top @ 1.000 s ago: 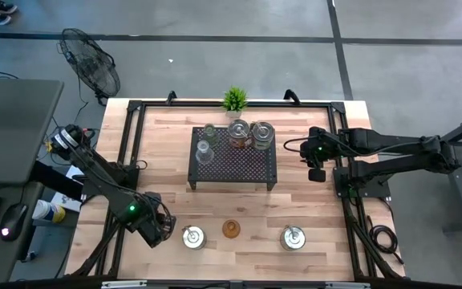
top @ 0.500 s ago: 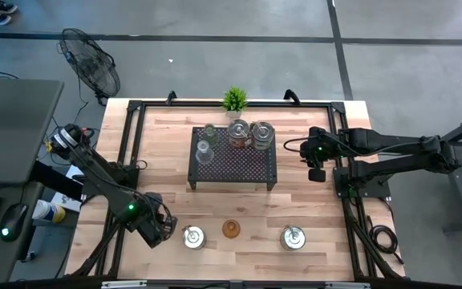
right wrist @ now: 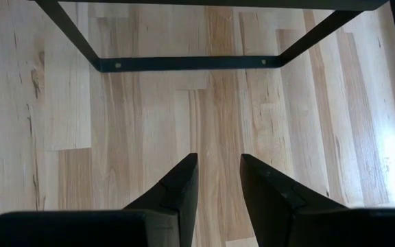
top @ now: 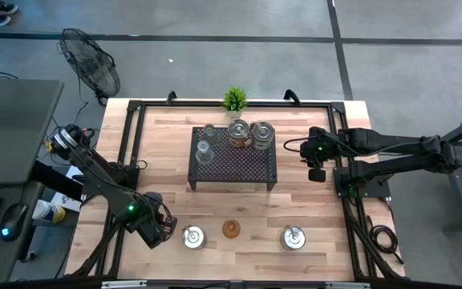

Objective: Pick & Place candle stick holders
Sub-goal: Put the pink glass candle holder on the shelf

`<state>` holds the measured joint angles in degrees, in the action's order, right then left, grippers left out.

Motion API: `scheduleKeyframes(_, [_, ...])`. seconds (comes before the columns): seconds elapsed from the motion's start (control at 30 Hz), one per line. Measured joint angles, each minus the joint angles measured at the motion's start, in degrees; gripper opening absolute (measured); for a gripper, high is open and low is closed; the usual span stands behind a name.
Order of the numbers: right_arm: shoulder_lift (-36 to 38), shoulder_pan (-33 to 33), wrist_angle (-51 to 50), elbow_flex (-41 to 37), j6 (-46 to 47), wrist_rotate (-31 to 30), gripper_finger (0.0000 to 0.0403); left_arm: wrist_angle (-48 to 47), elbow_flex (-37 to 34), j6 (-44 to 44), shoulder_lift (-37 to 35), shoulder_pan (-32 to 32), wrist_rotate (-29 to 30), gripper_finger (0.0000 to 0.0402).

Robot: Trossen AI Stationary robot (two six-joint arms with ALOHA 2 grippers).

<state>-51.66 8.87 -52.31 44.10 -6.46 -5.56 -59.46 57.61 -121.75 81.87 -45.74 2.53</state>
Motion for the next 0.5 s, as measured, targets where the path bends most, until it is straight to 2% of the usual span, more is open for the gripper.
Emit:
scheduleKeyframes(0.33, [0.0, 0.0, 0.0, 0.0, 0.0, 0.0, 0.0101, -9.6, 7.7, 1.0, 0.1, 0.0, 2.1, 0.0015])
scheduleKeyframes(0.5, [0.0, 0.0, 0.0, 0.0, 0.0, 0.0, 0.0101, -12.0, 12.6, 4.2, 0.1, 0.0, 9.0, 0.0015])
